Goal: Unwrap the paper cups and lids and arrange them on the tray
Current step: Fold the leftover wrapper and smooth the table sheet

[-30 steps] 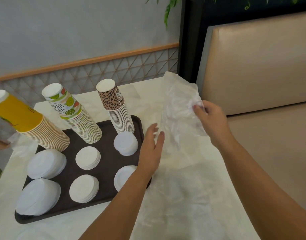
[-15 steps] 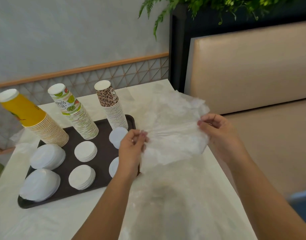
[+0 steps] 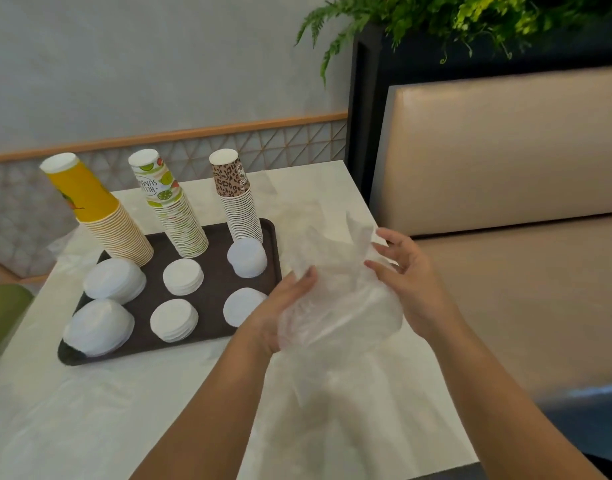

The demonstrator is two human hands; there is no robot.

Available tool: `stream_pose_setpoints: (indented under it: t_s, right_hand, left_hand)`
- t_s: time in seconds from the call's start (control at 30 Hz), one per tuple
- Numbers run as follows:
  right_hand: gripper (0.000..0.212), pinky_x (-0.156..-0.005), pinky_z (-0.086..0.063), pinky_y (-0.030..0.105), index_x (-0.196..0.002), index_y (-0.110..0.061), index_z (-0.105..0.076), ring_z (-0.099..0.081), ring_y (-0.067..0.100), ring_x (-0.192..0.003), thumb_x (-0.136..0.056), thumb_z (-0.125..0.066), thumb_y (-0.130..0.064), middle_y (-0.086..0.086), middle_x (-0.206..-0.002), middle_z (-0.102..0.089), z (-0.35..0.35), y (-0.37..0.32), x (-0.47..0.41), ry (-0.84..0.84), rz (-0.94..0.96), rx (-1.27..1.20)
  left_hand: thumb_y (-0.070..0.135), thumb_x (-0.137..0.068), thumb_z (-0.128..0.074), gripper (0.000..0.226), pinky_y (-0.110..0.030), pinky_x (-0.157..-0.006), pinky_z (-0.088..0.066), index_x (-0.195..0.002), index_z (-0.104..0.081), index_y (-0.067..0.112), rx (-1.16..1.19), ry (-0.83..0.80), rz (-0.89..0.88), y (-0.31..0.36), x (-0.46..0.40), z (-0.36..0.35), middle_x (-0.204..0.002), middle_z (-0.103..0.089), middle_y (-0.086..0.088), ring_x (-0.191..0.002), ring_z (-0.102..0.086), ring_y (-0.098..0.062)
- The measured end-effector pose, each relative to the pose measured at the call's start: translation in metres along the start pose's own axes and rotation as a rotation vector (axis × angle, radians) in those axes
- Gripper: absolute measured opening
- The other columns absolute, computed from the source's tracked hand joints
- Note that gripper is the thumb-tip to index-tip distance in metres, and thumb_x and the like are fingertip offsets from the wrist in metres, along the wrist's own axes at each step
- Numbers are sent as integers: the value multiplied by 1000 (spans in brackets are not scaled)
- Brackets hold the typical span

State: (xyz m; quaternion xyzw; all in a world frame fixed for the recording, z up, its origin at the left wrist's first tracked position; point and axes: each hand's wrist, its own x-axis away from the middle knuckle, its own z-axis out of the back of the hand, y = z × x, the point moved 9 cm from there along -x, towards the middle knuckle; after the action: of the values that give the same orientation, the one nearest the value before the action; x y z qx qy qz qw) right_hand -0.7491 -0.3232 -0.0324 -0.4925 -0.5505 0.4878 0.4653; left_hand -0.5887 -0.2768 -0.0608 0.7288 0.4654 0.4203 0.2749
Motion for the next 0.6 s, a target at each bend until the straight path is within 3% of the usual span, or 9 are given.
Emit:
stream_pose_setpoints:
  t_s: [0.1,0.17,0.23,0.3,0.37,0.47,0.53,0.6]
  right_hand:
    - [12,-70,-48,33,-95,-9,-67,-59,19,-75,-84,-69,-13,8,-82,-67,-6,-5,7,-41,52,93]
    - [28,-63,-42,28,-85,6,-60,-49,19,-70,-85,-67,-21,9,-74,-57,1,-6,10,12,101,148]
    - [26,-63,-46,23,-89,11,-57,-50,16,-70,-91,-62,-15,4,-76,-59,13,-6,14,97,114,104]
    - [19,-71,-50,31,-91,5,-59,-55,17,-72,-93,-57,-13,6,-83,-62,25,0,17,163,78,59]
    - [14,-73,-51,37,-91,-3,-61,-56,22,-74,-94,-56,-15,15,-84,-61,36,14,20,210,32,50]
    - [9,-77,-51,45,-86,-19,-64,-58,26,-78,-92,-58,-23,14,-81,-64,57,38,27,299,-22,103]
    - [13,-75,-50,40,-84,-24,-63,-58,22,-79,-94,-57,-20,4,-76,-64,67,48,36,342,-52,92]
    - [12,-69,-47,27,-84,-18,-64,-58,14,-72,-94,-57,-17,-5,-66,-64,63,53,42,314,-62,86]
  left_hand:
    - [16,-87,-65,14,-20,-65,-54,-100,-64,12,-220,-14,-68,-1,3,-9,-83,-74,2,-78,-70,-10]
    - [14,-87,-59,8,-18,-61,-54,-93,-64,13,-236,74,-99,2,9,-2,-74,-73,5,-69,-69,-6]
    - [22,-81,-61,20,-25,-70,-57,-98,-66,12,-61,114,-83,0,12,15,-83,-73,-1,-73,-70,-12]
    - [25,-80,-61,26,-31,-79,-55,-100,-70,10,83,131,-51,-4,16,30,-94,-71,-8,-79,-70,-18]
    - [23,-91,-50,29,-32,-78,-56,-87,-76,9,73,155,-100,-1,20,45,-91,-72,-10,-79,-70,-18]
    - [23,-99,-43,39,-24,-55,-51,-69,-62,8,-8,268,-195,5,34,74,-65,-63,-4,-54,-60,-13]
    - [29,-98,-45,32,-19,-46,-36,-71,-46,11,-203,381,-226,5,43,96,-63,-48,-5,-45,-44,-9]
    - [40,-98,-40,37,-24,-59,-39,-80,-53,11,-370,412,-160,-2,46,101,-75,-57,-7,-58,-51,-12]
